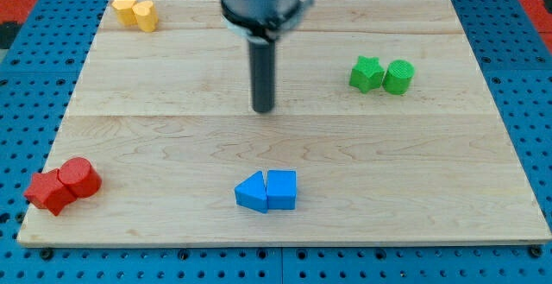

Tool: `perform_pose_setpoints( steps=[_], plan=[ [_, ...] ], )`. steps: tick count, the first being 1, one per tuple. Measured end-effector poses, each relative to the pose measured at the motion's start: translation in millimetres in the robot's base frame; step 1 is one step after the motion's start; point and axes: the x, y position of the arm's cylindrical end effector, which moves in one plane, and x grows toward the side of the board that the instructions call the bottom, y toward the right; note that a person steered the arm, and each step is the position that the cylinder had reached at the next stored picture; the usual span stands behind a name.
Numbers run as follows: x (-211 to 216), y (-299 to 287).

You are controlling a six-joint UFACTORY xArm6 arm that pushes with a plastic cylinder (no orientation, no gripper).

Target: Push the yellow blocks to the down diagonally

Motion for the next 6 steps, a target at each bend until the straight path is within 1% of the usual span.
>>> perform_pose_setpoints(
  steps=[1, 2, 3, 5, 6],
  plan=[
    [-85, -16],
    [-173, -49],
    [-207, -97],
    [-208, -114],
    [-208, -147]
  ],
)
